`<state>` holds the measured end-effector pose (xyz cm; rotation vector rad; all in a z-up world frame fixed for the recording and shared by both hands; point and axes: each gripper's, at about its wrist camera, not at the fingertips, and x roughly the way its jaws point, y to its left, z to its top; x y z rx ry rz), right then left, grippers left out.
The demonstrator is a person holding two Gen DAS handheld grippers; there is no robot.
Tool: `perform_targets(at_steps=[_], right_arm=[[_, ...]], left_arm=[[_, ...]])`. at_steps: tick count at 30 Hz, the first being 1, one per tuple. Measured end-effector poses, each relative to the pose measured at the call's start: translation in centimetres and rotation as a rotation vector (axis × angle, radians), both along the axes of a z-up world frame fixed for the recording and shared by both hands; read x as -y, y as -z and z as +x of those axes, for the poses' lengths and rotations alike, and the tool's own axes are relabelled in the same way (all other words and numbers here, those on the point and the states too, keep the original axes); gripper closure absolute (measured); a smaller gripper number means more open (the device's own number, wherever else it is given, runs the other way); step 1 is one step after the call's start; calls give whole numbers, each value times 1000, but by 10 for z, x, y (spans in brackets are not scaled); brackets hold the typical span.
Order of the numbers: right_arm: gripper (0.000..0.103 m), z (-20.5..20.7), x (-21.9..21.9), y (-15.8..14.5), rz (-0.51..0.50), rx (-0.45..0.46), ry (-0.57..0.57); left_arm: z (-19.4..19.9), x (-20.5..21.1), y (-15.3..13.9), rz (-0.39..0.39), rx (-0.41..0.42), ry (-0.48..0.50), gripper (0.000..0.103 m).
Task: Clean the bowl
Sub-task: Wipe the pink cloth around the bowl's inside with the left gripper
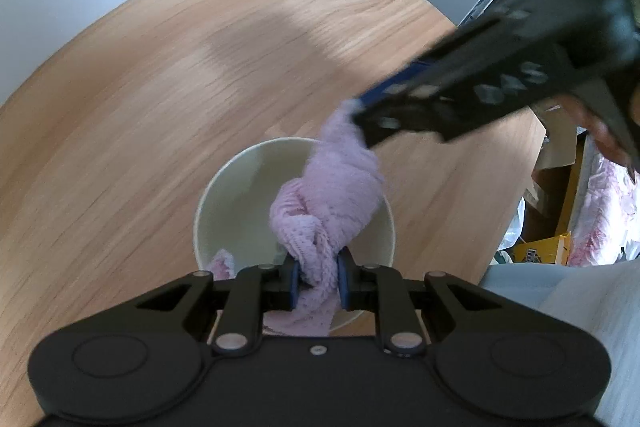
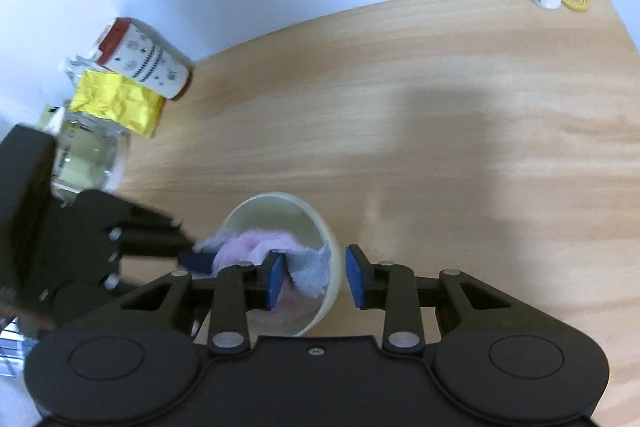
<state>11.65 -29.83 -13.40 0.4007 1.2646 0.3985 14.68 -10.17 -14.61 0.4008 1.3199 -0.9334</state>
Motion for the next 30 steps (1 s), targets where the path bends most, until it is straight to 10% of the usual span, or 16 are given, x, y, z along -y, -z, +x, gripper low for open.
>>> perform_targets(at_steps=[30], right_arm=[[60,30,-22,26,110,-54,-189]], left_arm=[[-2,-15,5,-115,74,-197,79]])
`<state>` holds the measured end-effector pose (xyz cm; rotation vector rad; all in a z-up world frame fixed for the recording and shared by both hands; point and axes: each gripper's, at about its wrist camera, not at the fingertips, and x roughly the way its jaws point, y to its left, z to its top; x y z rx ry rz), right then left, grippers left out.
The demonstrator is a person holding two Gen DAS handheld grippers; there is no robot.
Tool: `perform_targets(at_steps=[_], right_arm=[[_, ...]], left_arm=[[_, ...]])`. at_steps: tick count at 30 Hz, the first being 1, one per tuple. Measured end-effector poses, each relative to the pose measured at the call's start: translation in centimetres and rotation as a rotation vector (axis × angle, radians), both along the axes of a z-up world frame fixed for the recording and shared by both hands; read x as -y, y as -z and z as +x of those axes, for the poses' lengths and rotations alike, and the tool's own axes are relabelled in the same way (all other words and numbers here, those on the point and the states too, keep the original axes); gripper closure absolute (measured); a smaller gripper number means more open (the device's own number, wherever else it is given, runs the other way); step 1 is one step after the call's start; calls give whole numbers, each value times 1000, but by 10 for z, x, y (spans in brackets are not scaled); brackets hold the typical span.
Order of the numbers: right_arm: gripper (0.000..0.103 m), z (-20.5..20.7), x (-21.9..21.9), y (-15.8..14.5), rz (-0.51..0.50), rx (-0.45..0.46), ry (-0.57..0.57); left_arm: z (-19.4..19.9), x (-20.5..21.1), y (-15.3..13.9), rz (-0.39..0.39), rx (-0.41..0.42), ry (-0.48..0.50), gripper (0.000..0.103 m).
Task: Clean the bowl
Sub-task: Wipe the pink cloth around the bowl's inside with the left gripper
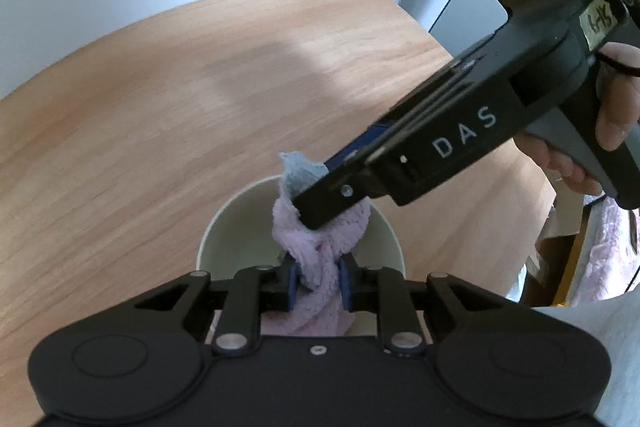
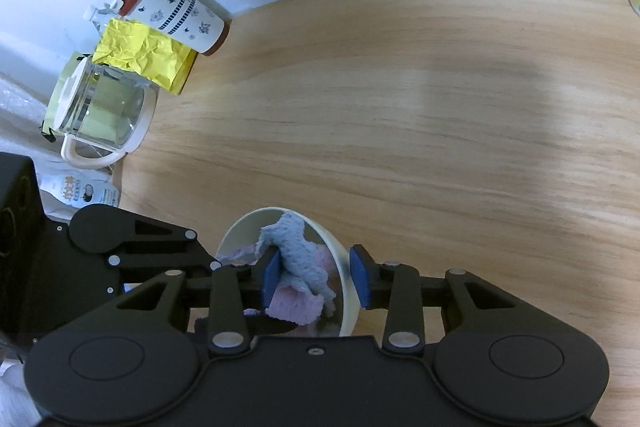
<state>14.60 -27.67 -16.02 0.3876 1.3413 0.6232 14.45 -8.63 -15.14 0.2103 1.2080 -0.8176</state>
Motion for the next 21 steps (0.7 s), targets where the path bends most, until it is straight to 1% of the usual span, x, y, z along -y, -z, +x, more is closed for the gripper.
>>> perform_targets(at_steps=[1,4,6,7,8,9,10,11,13,18,21], right_arm=[[60,0,0,0,1,-2,0],[59,-1,-1,-1,-3,0,-9],[54,-3,-3,-3,-7,16,-32],[52,-4,-4,-5,-8,24,-45],[47,-6,-6,-6,-10,30,-65],[46,-7,-7,-7,-13,34,-75],[45,-8,-8,-8,-17,36,-83],[46,-7,-9,-8,-23,37,-87],[46,-6,-7,-9,-25,28,-82],[46,-4,-2,-12,0,15,-84],[46,-2,13,-26,31,32,-81]], left_arm=[[0,0,0,-1,4,-6,75],[2,1,-3,-9,21,-11,69],[2,1,-5,-12,45,-9,67],[2,2,-6,-17,54,-4,68],[1,3,-7,-19,62,6,68],[0,4,-7,-19,66,13,71],[0,4,-6,-20,70,18,77],[0,5,-6,-23,67,22,78],[0,4,-5,-19,64,23,82],[0,-3,-5,-2,65,20,84],[-2,-9,-9,6,60,11,84]])
